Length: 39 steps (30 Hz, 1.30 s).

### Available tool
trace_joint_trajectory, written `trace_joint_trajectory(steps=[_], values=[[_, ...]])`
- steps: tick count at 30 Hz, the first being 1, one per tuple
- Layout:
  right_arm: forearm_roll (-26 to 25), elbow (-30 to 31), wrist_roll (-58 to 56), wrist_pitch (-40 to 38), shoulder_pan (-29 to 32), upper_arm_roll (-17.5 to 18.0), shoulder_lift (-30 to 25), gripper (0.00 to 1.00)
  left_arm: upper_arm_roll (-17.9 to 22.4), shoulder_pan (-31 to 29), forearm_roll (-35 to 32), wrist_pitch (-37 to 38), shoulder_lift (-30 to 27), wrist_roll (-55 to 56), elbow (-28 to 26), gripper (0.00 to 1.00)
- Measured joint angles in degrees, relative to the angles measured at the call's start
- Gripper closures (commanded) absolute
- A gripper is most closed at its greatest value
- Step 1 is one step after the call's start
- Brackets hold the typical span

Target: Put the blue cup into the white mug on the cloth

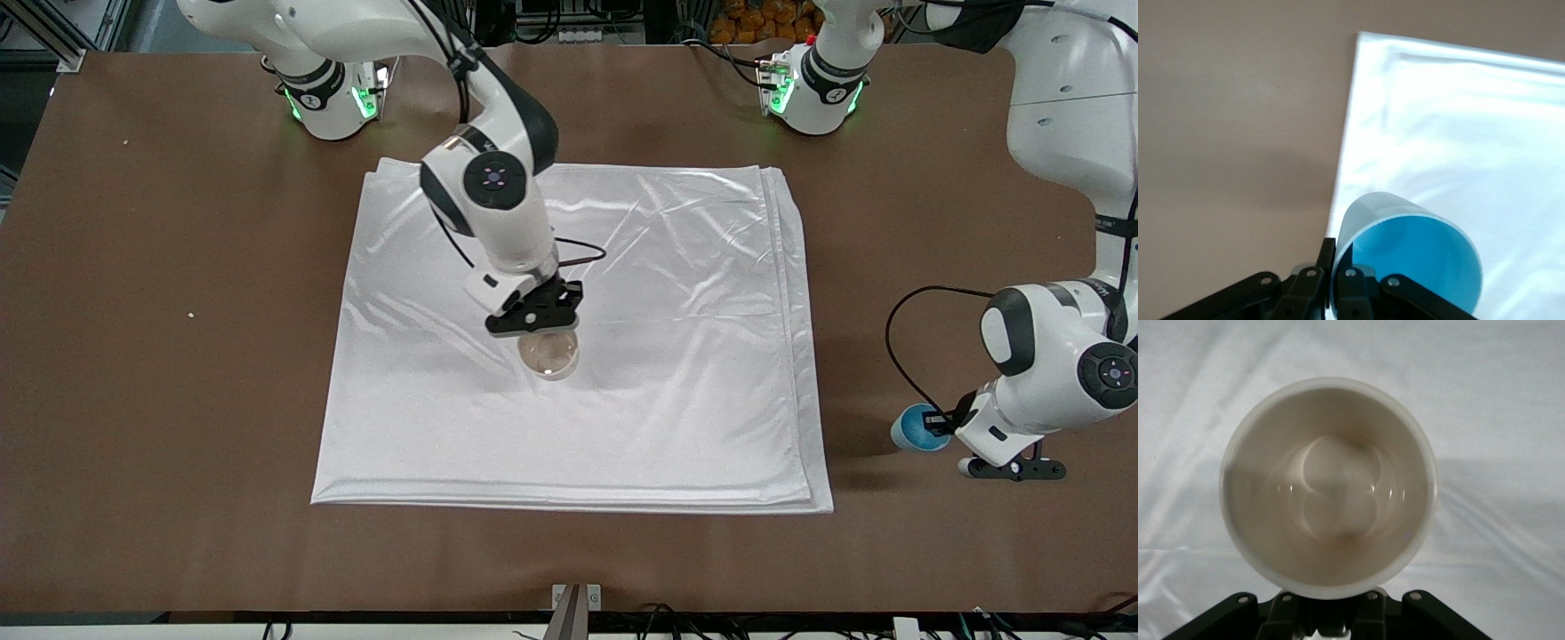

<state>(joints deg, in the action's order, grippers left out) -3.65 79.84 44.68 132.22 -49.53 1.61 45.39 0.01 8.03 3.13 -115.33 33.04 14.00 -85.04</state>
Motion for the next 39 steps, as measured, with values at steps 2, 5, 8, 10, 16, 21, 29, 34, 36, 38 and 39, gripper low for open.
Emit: trace_joint_trajectory(steps=[2,5,8,10,16,21,29,34,36,38,39], values=[[-0.1,-0.4,0.0,0.6,-0.7,-0.1,0.6,1.00,0.0,1.1,1.1,0.1,-0.2,1.5,0.0,1.00],[-0.1,-0.9,0.0,1.1,-1.5,-0.4,1.3,1.00,-0.1,3.1,1.8,0.9,-0.5,4.4,0.0,1.00],[-0.5,-1.2,0.0,1.2,-1.8,-0.5,1.8,1.00,-0.2,5.5,2.0,1.4,-0.6,7.8,0.0,1.00],[-0.8,-1.2,0.0,1.2,-1.8,-0.6,1.9,0.87,-0.2,7.3,2.0,1.5,-0.7,10.2,0.0,1.00],[-0.9,-1.3,0.1,1.9,-1.8,-0.8,2.6,0.02,-0.2,11.9,2.0,1.6,-0.7,16.7,0.0,1.00],[-2.3,-1.3,1.1,2.1,-1.8,-0.9,2.9,0.00,-0.1,13.1,2.0,1.6,-0.7,18.8,0.0,1.00],[-3.1,-2.0,2.3,2.0,-1.7,-1.2,2.9,0.00,-0.1,13.8,2.0,1.6,-0.7,20.5,0.0,1.00],[-3.1,-3.0,2.3,1.1,-1.4,-1.3,2.7,0.00,-0.2,15.0,2.0,1.6,-0.7,22.5,0.0,1.00],[-3.1,-3.5,2.4,-0.3,-1.3,-1.2,2.4,0.00,-0.2,15.5,2.0,1.6,-0.8,23.2,0.0,1.00],[-3.1,-4.0,2.5,-2.3,-1.0,-1.1,1.5,0.00,-0.2,16.0,2.0,1.6,-0.9,23.7,0.0,1.00],[-3.1,-4.3,2.5,-3.7,-0.7,-1.0,0.9,0.00,-0.2,16.3,2.0,1.6,-1.0,24.0,0.0,1.00]])
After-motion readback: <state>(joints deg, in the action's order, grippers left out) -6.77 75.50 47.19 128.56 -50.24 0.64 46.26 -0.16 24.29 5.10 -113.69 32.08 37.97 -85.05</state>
